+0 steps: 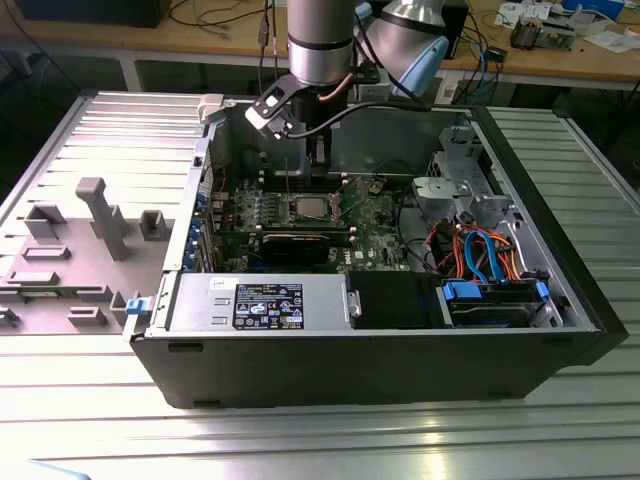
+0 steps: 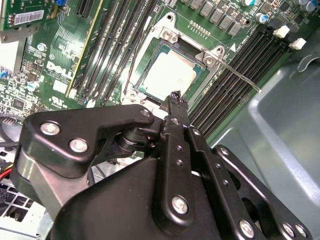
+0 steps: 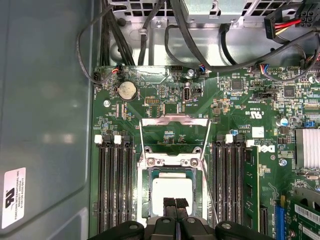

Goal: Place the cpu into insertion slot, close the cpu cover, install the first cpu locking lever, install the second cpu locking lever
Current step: 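Close the cpu cover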

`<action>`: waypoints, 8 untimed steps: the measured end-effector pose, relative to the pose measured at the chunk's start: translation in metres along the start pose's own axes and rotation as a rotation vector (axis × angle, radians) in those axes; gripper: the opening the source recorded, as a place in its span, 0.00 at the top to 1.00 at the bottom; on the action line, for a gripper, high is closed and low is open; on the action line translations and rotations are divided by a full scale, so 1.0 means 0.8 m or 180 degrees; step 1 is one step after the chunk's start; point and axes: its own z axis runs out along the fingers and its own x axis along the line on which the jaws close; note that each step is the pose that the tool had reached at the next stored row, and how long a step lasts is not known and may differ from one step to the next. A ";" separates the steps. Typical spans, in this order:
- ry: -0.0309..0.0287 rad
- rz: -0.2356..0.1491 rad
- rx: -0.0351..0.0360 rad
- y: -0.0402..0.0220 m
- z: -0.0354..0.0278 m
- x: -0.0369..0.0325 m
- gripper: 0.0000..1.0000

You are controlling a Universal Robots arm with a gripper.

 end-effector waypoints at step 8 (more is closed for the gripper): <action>0.0000 0.0000 0.0000 0.0001 -0.0021 0.0000 0.89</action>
